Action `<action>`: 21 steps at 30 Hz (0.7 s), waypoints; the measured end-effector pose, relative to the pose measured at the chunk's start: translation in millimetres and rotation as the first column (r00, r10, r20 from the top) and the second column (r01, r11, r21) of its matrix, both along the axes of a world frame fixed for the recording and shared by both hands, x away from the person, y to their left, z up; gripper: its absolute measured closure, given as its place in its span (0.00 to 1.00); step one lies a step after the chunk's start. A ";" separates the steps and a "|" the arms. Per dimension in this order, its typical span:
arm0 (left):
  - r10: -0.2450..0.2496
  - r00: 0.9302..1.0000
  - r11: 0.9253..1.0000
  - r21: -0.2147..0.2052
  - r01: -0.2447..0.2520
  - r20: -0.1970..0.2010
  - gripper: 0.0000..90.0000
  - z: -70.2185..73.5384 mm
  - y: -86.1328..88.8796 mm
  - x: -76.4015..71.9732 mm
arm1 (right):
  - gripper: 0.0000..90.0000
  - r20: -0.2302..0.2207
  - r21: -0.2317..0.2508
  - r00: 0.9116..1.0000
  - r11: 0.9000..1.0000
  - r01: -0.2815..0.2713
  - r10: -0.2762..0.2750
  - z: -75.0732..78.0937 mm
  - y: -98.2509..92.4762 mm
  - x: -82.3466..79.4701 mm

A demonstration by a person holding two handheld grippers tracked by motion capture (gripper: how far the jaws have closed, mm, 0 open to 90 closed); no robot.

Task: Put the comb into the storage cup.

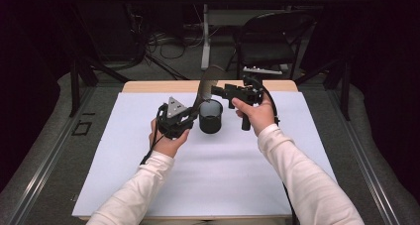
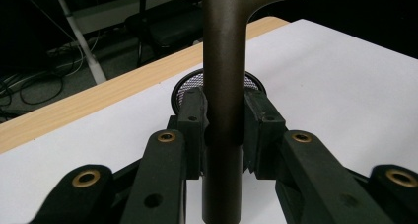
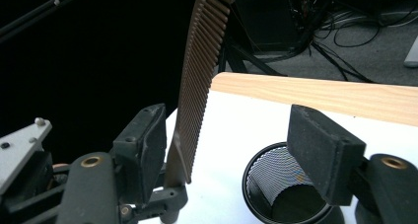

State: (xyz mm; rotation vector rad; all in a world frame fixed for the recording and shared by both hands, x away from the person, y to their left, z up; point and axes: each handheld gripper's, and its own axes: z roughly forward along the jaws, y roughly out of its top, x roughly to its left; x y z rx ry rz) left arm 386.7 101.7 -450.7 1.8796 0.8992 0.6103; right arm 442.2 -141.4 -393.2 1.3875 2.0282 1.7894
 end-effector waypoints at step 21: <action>-0.021 1.000 1.000 -0.018 0.021 -0.006 0.81 -1.1 -4.3 -2.5 | 0.51 -0.021 0.061 1.000 0.998 0.012 -0.011 -1.5 5.5 3.7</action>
